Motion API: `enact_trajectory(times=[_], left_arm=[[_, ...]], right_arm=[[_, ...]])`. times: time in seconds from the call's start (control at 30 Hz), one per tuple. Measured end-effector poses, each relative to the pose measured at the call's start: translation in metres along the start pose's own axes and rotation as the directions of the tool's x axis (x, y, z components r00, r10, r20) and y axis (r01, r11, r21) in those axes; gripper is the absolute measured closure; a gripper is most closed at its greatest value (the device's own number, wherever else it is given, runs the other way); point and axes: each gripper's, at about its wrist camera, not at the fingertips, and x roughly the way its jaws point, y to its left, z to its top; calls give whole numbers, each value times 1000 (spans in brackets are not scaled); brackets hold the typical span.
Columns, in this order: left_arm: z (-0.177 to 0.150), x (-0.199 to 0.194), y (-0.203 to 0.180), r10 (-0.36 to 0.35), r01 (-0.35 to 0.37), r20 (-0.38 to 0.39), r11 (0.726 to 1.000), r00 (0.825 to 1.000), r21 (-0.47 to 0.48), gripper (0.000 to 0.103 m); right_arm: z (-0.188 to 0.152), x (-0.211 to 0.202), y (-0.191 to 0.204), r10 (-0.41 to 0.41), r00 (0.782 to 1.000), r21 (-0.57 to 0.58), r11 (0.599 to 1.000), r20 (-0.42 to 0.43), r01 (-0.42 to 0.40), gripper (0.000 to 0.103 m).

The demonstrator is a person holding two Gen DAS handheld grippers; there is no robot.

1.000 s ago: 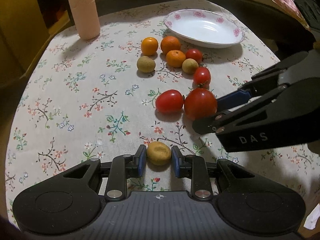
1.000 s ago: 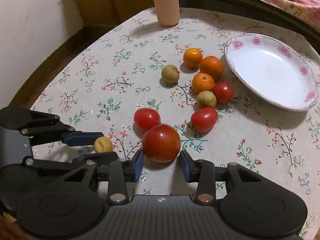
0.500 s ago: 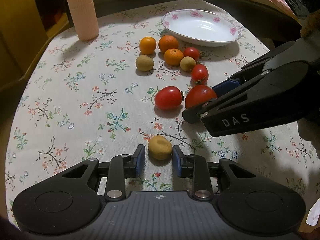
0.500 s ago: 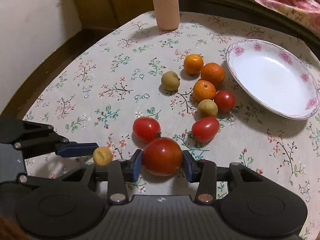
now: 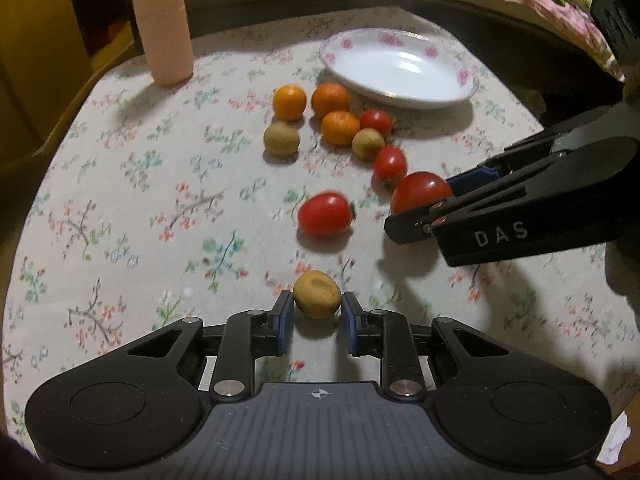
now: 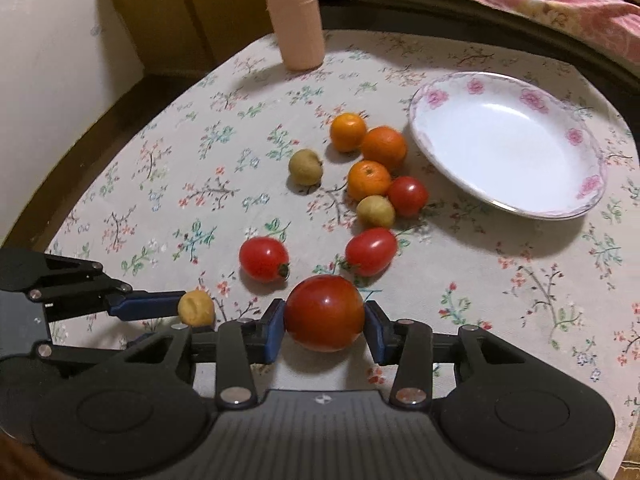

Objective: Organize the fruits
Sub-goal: 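Carry both fruits over the white plate and open the left tool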

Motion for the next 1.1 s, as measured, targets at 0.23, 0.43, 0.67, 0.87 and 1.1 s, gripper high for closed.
enact_trajectory(times=[0.23, 0.43, 0.67, 0.87, 1.1], left_arm=[[23, 0, -8, -18, 18, 44, 1000, 999, 0, 70], [49, 6, -14, -23, 23, 83, 1000, 996, 11, 70], [85, 19, -25, -38, 34, 115, 999, 993, 33, 70], [113, 34, -35, -38, 29, 137, 998, 990, 61, 71], [135, 55, -42, -25, 14, 138, 996, 990, 83, 71]], right_arm=[[4, -12, -14, -13, 999, 45, 999, 36, 12, 59], [10, -21, -31, -40, 997, 93, 995, 65, 33, 59], [24, -30, -58, -86, 991, 162, 984, 105, 69, 59], [39, -30, -83, -128, 984, 214, 972, 124, 100, 59], [54, -15, -109, -150, 982, 243, 963, 113, 119, 59]])
